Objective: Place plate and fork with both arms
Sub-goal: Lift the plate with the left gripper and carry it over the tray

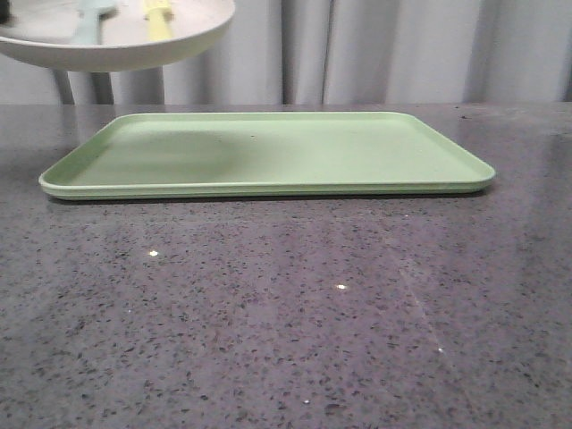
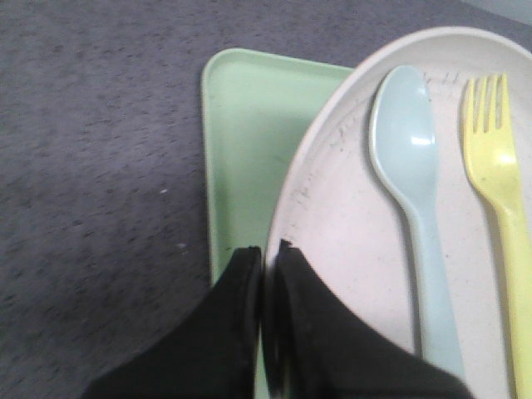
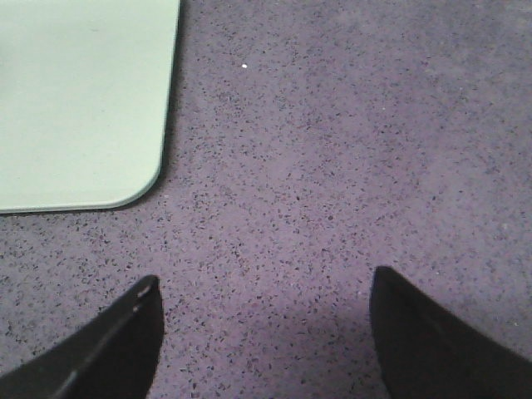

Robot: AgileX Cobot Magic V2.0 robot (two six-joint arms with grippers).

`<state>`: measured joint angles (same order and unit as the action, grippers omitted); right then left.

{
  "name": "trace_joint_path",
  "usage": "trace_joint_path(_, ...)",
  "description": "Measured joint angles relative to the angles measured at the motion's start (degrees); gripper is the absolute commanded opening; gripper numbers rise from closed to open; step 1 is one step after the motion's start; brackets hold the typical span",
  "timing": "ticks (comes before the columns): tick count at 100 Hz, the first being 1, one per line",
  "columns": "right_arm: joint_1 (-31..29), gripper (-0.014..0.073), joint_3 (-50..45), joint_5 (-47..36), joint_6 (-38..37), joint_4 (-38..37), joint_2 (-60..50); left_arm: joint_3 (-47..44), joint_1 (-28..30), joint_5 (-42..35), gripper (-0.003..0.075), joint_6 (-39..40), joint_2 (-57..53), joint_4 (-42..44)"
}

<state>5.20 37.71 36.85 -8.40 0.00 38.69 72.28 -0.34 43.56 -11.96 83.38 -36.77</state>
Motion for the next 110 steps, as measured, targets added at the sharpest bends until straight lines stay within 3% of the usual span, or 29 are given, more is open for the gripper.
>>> trace_joint_path(34, 0.00, 0.0526, 0.00, 0.00, 0.00, 0.00, 0.00, 10.27, -11.87, -4.59, -0.0021, 2.06, 14.50, -1.05)
trace_joint_path(72, 0.00, 0.0526, 0.00, 0.10, 0.00, 0.00, 0.00, 11.61, -14.52, -4.99, -0.0010, 2.17, 22.82, -2.03)
trace_joint_path(92, 0.00, 0.0526, 0.00, 0.10, 0.00, 0.00, 0.00, 11.73, -14.52, -5.23, 0.0184, 2.40, 23.38, -2.02)
trace_joint_path(110, 0.00, 0.0526, 0.00, 0.10, 0.00, 0.00, 0.00, 11.82, -14.52, -5.48, 0.0259, 2.51, 23.38, -1.78)
